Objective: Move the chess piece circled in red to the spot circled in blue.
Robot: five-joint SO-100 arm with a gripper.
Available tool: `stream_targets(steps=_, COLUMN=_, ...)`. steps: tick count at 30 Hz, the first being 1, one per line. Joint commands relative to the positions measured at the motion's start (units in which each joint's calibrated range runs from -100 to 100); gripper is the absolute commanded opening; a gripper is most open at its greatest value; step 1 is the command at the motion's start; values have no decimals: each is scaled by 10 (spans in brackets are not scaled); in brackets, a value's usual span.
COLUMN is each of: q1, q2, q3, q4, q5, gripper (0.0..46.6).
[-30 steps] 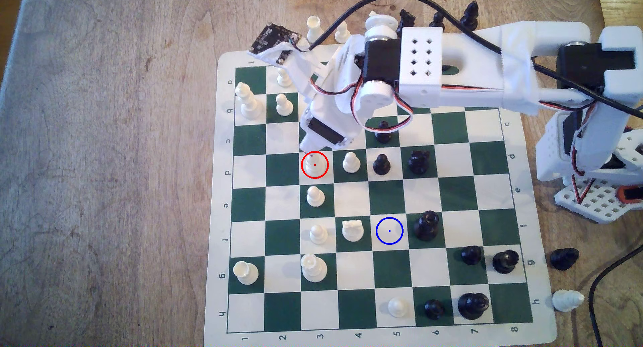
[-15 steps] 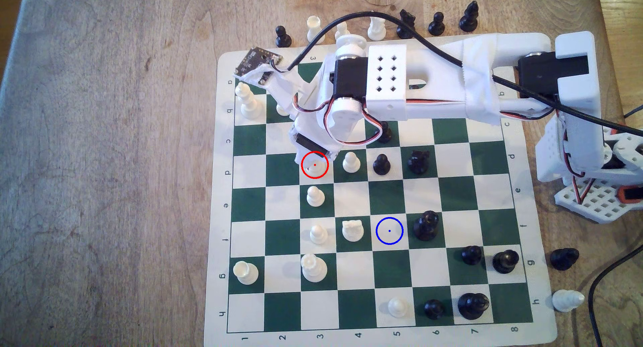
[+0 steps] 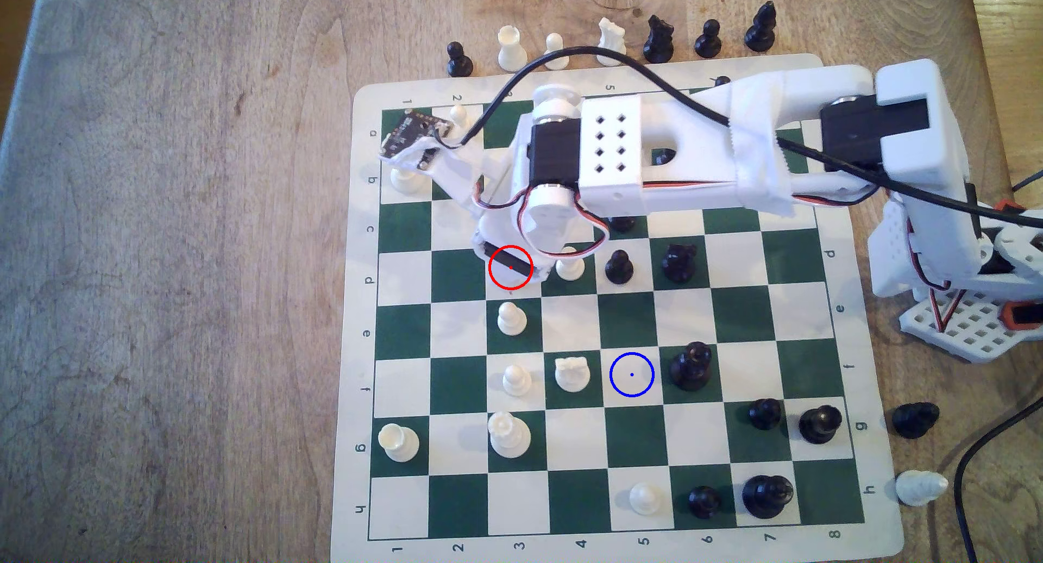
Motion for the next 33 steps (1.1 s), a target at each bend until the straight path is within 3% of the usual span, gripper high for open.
stream_targets(steps=1, q1=-4, q2=-12, q3=-69, q4=-11, q5=1, gripper=124)
stream_targets(steps=33, q1=-4, q2=7, q3=-70, q4=17, q5=14, gripper=132)
